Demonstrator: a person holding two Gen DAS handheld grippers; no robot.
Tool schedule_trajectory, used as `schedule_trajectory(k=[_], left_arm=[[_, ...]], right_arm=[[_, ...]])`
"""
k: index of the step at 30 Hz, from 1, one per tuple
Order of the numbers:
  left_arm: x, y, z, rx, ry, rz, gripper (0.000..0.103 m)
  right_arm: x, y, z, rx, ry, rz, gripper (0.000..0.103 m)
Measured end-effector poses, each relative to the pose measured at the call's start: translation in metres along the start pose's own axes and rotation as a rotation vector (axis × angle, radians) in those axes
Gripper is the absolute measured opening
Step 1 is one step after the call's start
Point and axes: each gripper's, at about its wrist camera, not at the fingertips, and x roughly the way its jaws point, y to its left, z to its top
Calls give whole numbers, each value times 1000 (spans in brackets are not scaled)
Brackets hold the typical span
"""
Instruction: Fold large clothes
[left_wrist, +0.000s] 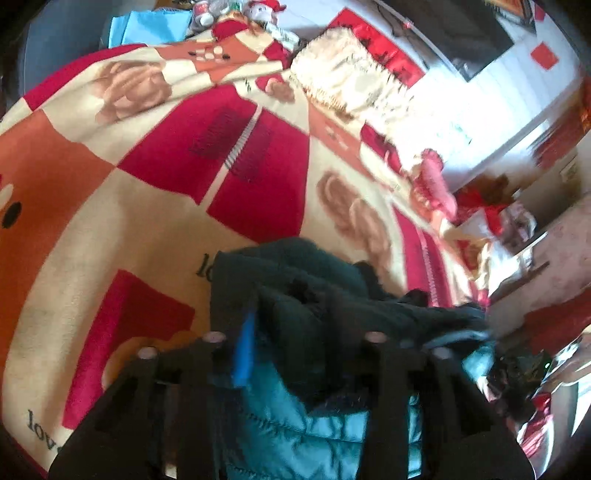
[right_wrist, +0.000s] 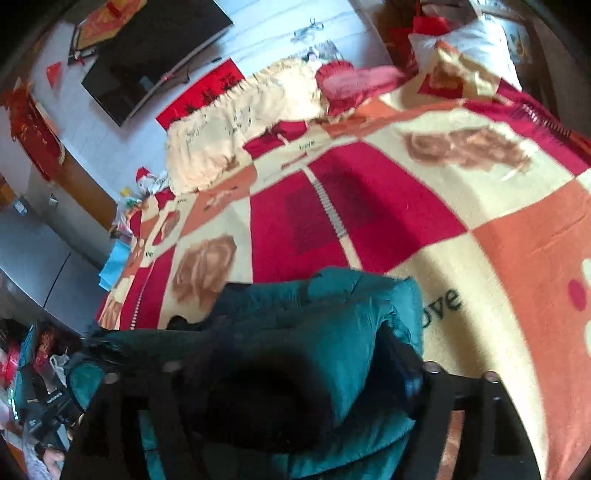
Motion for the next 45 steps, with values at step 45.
schedule_trajectory(k=[45], left_arm=[[102, -53, -32, 291, -56, 372, 87]], right_arm=[[73, 77, -11, -499, 13, -363, 87]])
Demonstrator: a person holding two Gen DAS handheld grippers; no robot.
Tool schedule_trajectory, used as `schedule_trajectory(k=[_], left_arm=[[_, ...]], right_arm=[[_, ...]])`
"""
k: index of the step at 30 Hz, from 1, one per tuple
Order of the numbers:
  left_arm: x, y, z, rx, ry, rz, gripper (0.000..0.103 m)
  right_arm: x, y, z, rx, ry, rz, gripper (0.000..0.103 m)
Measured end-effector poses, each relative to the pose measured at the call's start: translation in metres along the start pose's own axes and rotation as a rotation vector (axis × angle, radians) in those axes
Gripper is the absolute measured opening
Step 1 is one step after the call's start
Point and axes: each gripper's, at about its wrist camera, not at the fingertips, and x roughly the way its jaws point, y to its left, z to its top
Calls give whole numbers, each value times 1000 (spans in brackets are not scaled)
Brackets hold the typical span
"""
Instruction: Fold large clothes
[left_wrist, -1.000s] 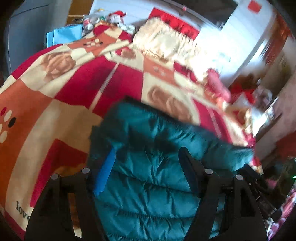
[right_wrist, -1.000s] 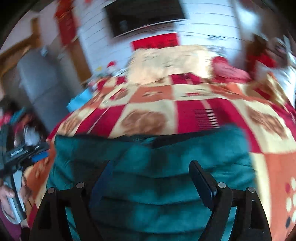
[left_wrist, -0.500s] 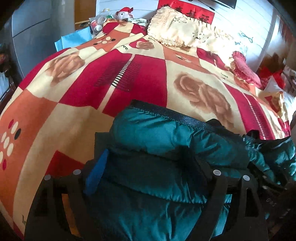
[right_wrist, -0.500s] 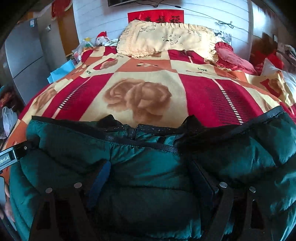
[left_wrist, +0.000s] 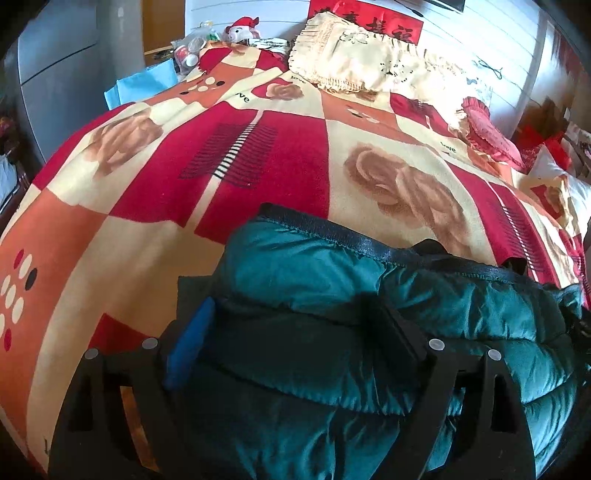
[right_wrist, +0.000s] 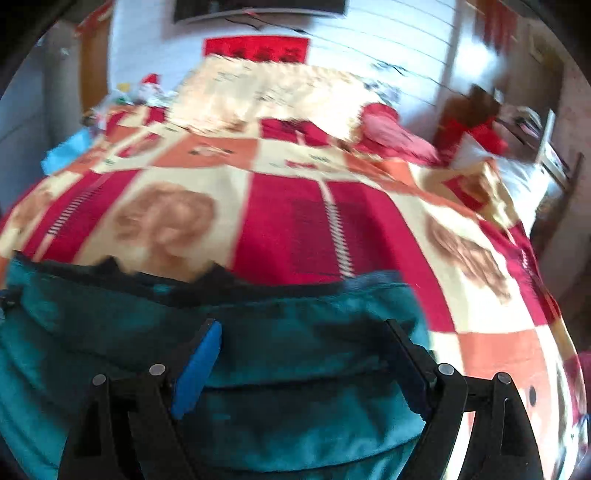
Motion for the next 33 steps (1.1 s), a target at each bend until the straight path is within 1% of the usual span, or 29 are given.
schedule_trajectory(k=[1, 3, 8, 12, 15, 17, 19, 22, 24, 26, 29, 32, 33], left_arm=[[2, -2, 1, 6, -4, 3, 87], [4, -5, 2, 13, -6, 7, 88], [12, -7, 3, 13, -13, 6, 90], [12, -6, 3, 10, -15, -4, 90], [7, 1, 4, 6, -10, -30, 90], [-5, 5, 4, 6, -9, -36, 90], [-23, 11, 1, -15, -23, -56, 90], [-48, 17, -7, -26, -47, -104, 90], [-65, 16, -16, -8, -75, -117, 90], [-78, 11, -26, 24, -96, -121, 90], [-83, 6, -42, 56, -98, -116, 90], [-67, 1, -58, 95, -36, -67, 90], [-62, 1, -63, 99, -33, -64, 90]], right_arm=[[10, -8, -3, 35, 33, 19, 91], [24, -20, -8, 101, 77, 51, 94], [39, -29, -15, 162, 82, 84, 98], [40, -26, -17, 168, 70, 75, 98], [24, -25, -15, 159, 55, 62, 97], [0, -29, -17, 191, 4, 93, 97], [-27, -33, -21, 218, -42, 138, 97], [-60, -30, -32, 175, -68, 165, 97], [-75, -26, -42, 117, -78, 141, 97], [-84, -22, -51, 79, -92, 116, 97], [-86, -21, -63, 69, -94, 95, 97], [-69, -21, -74, 81, -41, 74, 97], [-57, -20, -79, 90, -9, 70, 98]])
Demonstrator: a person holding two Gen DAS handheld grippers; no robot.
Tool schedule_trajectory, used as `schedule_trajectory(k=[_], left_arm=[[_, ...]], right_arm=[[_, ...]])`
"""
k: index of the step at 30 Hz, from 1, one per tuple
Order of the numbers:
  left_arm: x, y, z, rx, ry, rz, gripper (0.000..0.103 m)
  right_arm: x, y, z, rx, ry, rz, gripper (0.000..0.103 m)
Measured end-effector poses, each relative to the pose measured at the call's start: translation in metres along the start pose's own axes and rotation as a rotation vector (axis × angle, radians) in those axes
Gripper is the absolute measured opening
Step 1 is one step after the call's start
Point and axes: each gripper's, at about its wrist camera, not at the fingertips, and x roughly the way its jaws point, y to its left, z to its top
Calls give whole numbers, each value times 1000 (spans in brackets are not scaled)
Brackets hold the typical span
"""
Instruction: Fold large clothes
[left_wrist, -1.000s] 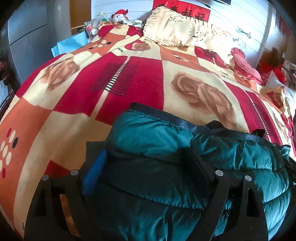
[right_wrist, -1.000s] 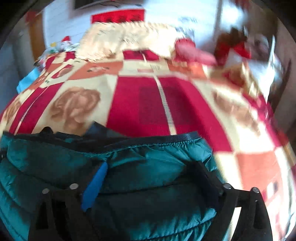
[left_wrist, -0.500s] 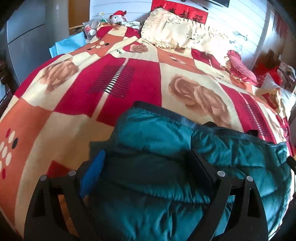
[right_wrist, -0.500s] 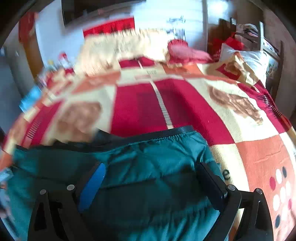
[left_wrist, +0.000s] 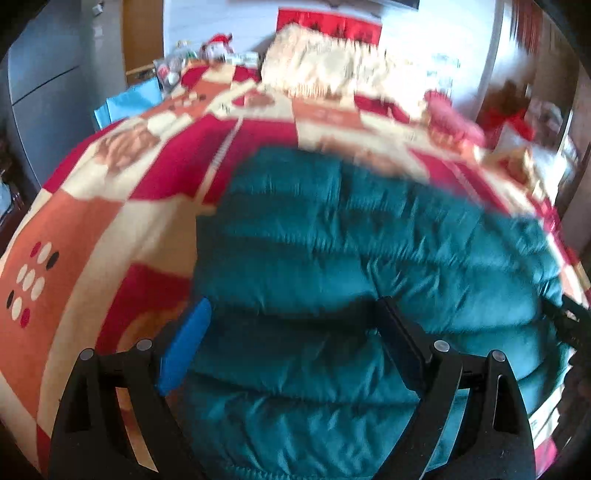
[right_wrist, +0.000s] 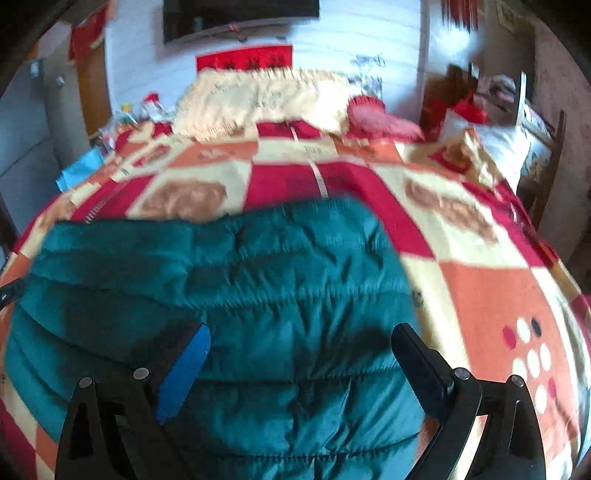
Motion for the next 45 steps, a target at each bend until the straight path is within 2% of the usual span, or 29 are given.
schedule_trajectory(k=[2, 5, 7, 9, 12, 17, 21, 26, 31, 38, 45], left_arm=[[1, 1, -6, 0, -23, 2, 92], [-2, 5, -6, -11, -3, 8, 92], [-9, 7, -7, -22, -4, 9, 92], [-15, 9, -9, -26, -11, 6, 92], [-23, 11, -15, -41, -12, -6, 92], [-33, 8, -26, -44, -20, -18, 92], [-32, 4, -34, -29, -10, -12, 92], [-22, 3, -39, -10, 7, 0, 92], [-32, 7, -42, -19, 8, -12, 92], [-52, 16, -49, -44, -15, -35, 92], [-64, 15, -54, -44, -26, -49, 92]], right_arm=[[14, -3, -6, 22, 41, 15, 100], [19, -7, -5, 37, 61, 15, 102], [8, -8, -2, 36, 53, -1, 102], [-16, -9, -5, 36, -2, -15, 102], [-44, -8, -10, 32, -49, 26, 102], [-65, 2, -23, 1, -48, 68, 102], [-60, 15, -37, -32, -21, 78, 102], [-28, 22, -52, -38, 44, 45, 102], [-22, 24, -54, -41, 50, 31, 102], [-60, 3, -58, 35, 9, 77, 102], [-75, -21, -63, 96, 24, 84, 102]])
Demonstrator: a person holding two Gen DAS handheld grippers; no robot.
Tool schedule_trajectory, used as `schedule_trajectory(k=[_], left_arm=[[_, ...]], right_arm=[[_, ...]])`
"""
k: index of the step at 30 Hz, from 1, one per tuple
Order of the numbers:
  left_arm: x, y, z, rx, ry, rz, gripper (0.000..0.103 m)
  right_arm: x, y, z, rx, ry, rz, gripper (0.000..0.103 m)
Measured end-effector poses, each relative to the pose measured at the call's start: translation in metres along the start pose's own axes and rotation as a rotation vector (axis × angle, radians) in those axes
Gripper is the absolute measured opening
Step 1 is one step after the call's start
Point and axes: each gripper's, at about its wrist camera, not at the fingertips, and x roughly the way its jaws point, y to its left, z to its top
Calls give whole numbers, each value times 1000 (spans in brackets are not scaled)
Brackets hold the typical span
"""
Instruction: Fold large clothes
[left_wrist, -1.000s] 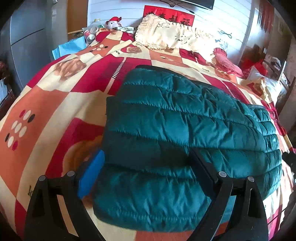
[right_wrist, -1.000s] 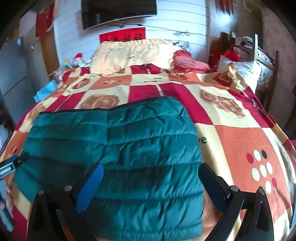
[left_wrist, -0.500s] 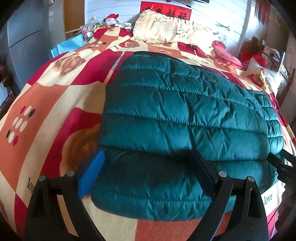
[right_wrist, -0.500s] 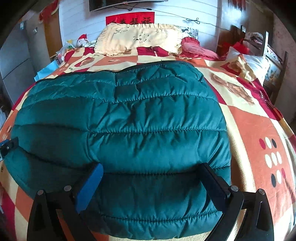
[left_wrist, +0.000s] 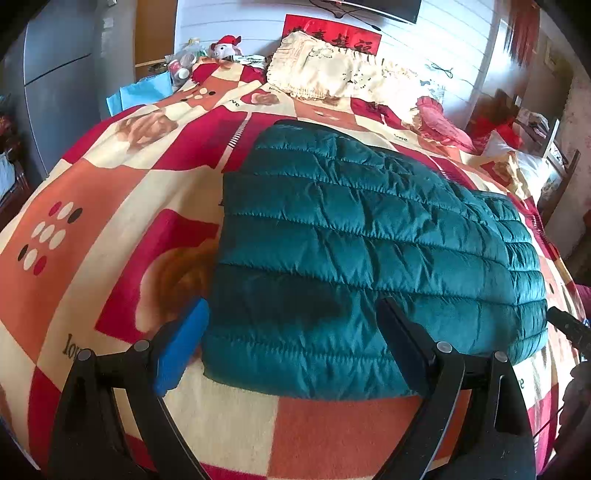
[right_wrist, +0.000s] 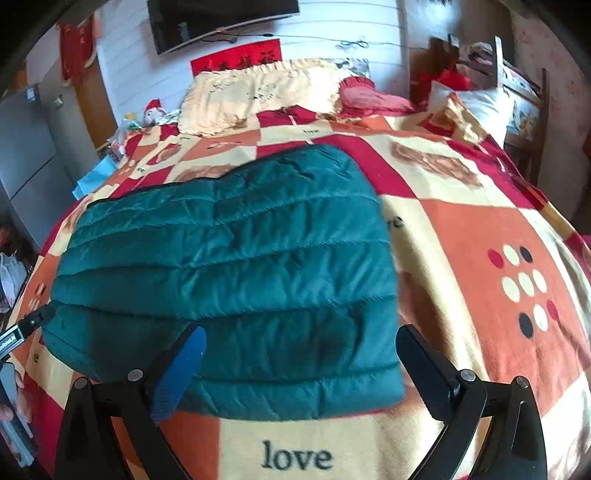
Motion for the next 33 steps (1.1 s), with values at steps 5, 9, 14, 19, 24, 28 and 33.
schedule_trajectory(k=[5, 9, 14, 19, 24, 28, 33], left_arm=[[-3, 0, -1, 0, 2, -2, 92], [-4, -1, -1, 3, 0, 1, 92], [-4, -1, -2, 2, 4, 3, 92], [-4, -1, -2, 2, 6, 5, 92], [-4, -1, -2, 2, 7, 5, 92], [-2, 0, -3, 1, 12, 6, 92], [0, 1, -3, -6, 16, 4, 92]], right_arm=[[-3, -15, -3, 29, 11, -1, 102], [-1, -20, -4, 41, 18, -8, 103], [0, -22, -5, 36, 23, -8, 103], [-1, -16, -4, 19, 21, -15, 103], [-1, -10, -4, 1, 25, -25, 103], [0, -6, -3, -13, 25, -34, 103], [1, 0, -2, -34, 26, -44, 103]])
